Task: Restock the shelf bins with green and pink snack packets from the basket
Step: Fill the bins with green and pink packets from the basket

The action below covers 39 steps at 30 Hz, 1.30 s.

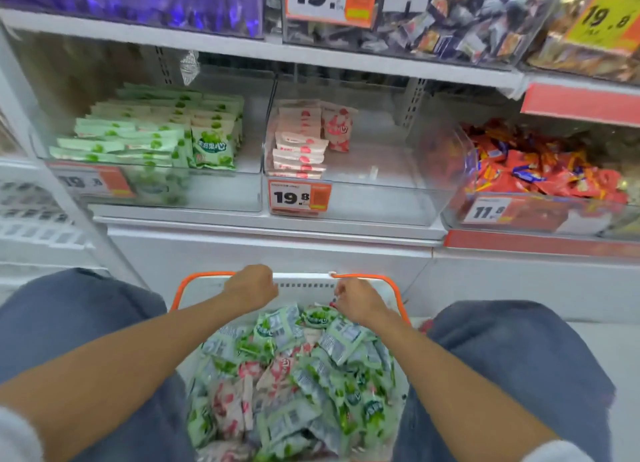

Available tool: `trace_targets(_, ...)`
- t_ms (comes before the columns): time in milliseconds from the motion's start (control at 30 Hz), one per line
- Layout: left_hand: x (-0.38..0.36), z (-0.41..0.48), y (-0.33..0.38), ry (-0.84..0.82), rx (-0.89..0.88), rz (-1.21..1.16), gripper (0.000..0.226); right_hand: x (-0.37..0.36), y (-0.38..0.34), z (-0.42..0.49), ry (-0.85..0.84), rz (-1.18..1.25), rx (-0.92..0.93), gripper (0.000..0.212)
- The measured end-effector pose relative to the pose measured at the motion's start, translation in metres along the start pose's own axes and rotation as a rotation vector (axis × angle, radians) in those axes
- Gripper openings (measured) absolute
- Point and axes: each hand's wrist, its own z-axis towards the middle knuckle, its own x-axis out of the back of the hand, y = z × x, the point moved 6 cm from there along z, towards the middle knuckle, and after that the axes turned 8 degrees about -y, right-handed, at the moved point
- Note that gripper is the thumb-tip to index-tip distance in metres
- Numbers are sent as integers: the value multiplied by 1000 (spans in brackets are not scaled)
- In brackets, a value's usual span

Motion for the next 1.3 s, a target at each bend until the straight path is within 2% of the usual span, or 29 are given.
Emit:
trace_targets(67, -12, 9, -14, -54, 14, -4, 20, -46, 23, 8, -296, -246, -49, 38)
trace_targets(100, -14, 12, -17, -63, 13, -11, 18, -63, 32, 8, -383, -378, -56, 50)
trace_targets(167, -18, 21, -19, -64, 4, -48, 15, -85, 43, 5, -422, -624, -41, 61)
trace_targets(267, -29, 27, -18, -90, -46, -72, 29, -95, 45, 8, -343, -771, 33, 53)
trace_targets(367, -39, 29, -22, -135, -63, -88, 18, -92, 36, 20, -256, -658, 90, 37)
trace_targets(400, -40, 28, -23, -155, -67, -105, 10, -87, 30, 24, -219, -562, 81, 26)
trace_targets(433, -41, 27, -25, -188, -61, -139, 15, -78, 21, 26, -187, -435, 63, 17)
trace_targets(467, -42, 26, -25, -222, -65, -190, 33, -68, 10, 25, -190, -289, 50, 16)
trace_targets(533, -39, 21, -22, -265, -110, -312, 68, -46, -16, 22, -264, -8, 65, 31)
trace_targets(600, -28, 14, -15, -257, -200, -399, 85, -19, -46, 14, -308, 178, 146, 28)
trace_targets(633, -21, 13, -12, -265, -243, -470, 81, -4, -60, 11, -299, 262, 193, 19)
trace_targets(700, -5, 6, -7, -267, -294, -553, 54, 22, -82, 5, -258, 386, 262, 12)
trace_targets(733, 4, 1, -5, -258, -298, -554, 42, 31, -90, 5, -247, 399, 281, 11)
trace_targets(800, 20, -8, -6, -221, -312, -532, 37, 46, -111, 2, -233, 357, 324, 6)
trace_targets(967, 68, -31, -17, -61, -350, -554, 38, 79, -161, -5, -119, 270, 379, 12)
trace_targets(1033, 97, -43, -21, 13, -390, -598, 38, 95, -177, -10, -50, 444, 399, 10)
trace_targets(1100, 132, -56, -24, 95, -431, -599, 36, 110, -193, -14, -15, 620, 390, 33)
trace_targets(1133, 149, -62, -26, 138, -445, -594, 36, 118, -202, -14, 7, 616, 399, 37)
trace_targets(1233, 205, -71, -40, 344, -478, -603, 43, 151, -239, -14, 183, 481, 470, 19)
trace_targets(1300, 238, -65, -61, 556, -432, -618, 51, 177, -262, -6, 327, 439, 468, 20)
